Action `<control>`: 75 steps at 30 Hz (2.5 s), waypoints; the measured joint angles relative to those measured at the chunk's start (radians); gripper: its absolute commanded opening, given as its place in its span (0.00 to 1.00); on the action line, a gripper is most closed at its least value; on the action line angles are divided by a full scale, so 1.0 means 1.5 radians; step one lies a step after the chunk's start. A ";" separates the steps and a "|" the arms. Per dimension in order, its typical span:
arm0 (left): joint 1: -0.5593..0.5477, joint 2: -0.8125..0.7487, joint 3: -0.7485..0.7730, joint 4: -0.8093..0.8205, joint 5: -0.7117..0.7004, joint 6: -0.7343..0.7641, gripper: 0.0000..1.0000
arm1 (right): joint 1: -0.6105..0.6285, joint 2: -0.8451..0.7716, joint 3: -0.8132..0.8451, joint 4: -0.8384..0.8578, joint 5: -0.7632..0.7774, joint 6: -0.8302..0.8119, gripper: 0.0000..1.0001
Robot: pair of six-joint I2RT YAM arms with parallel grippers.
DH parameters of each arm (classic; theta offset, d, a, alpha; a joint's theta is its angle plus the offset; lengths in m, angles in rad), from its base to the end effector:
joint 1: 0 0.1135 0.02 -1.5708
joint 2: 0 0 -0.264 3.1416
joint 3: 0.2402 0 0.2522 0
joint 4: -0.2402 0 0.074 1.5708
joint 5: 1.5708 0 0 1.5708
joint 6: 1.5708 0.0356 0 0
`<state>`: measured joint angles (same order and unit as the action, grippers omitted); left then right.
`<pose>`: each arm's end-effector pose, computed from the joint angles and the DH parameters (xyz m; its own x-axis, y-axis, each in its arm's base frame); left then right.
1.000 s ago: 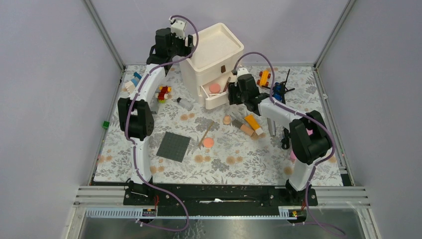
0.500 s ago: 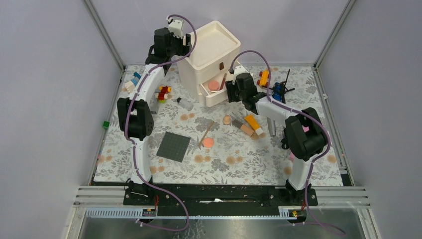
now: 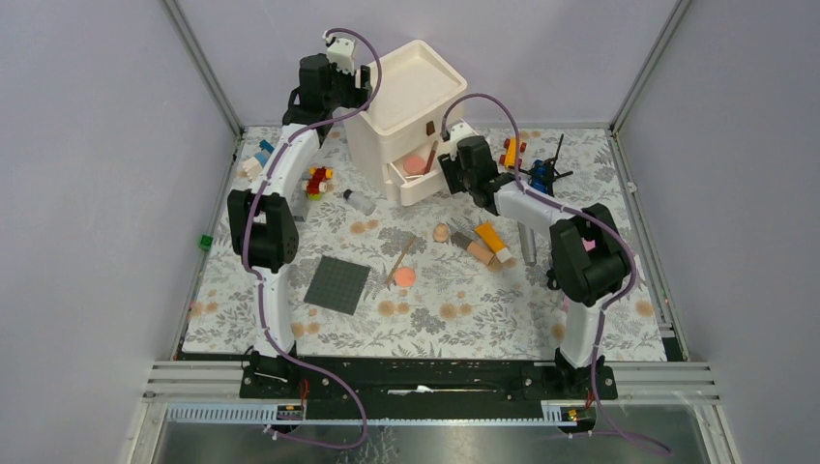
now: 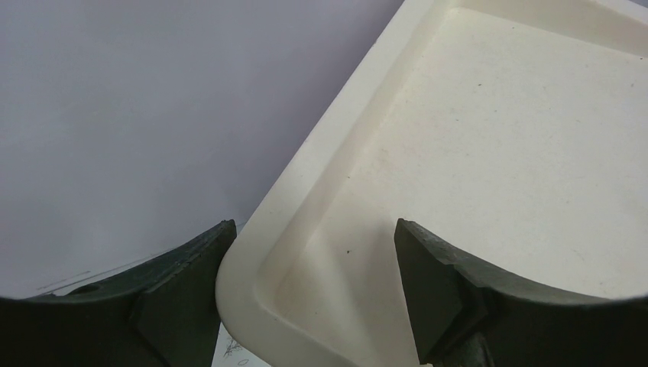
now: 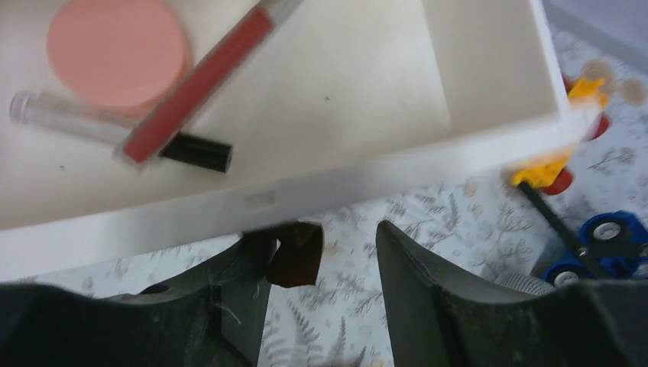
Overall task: Organize the makeup
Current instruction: Close the drawer in the storage box, then move the storage box to the corner of the board.
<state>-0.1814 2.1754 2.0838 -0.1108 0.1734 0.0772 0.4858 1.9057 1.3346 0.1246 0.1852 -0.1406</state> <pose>0.5166 -0.1010 0.3461 -0.1706 0.1085 -0.9793 0.3582 0.9328 0.0410 0.3953 0.2013 0.2338 -0.3344 -0.3323 -0.8819 -0.3625 0.9091 -0.2051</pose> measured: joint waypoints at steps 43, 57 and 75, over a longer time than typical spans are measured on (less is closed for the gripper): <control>0.017 0.000 0.002 -0.004 0.086 0.004 0.74 | -0.053 -0.029 -0.108 0.408 -0.059 0.109 0.69; 0.008 -0.001 0.016 -0.035 0.221 0.061 0.54 | -0.058 -0.161 -0.201 0.429 -0.014 0.116 0.68; 0.003 -0.008 0.014 -0.064 0.260 0.071 0.52 | -0.058 -0.161 -0.252 0.462 -0.097 0.170 0.67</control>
<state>-0.1768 2.1639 2.1056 -0.2070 0.5640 0.1844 0.3992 1.6646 0.9569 0.8177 0.0395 0.1146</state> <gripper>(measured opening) 0.659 0.675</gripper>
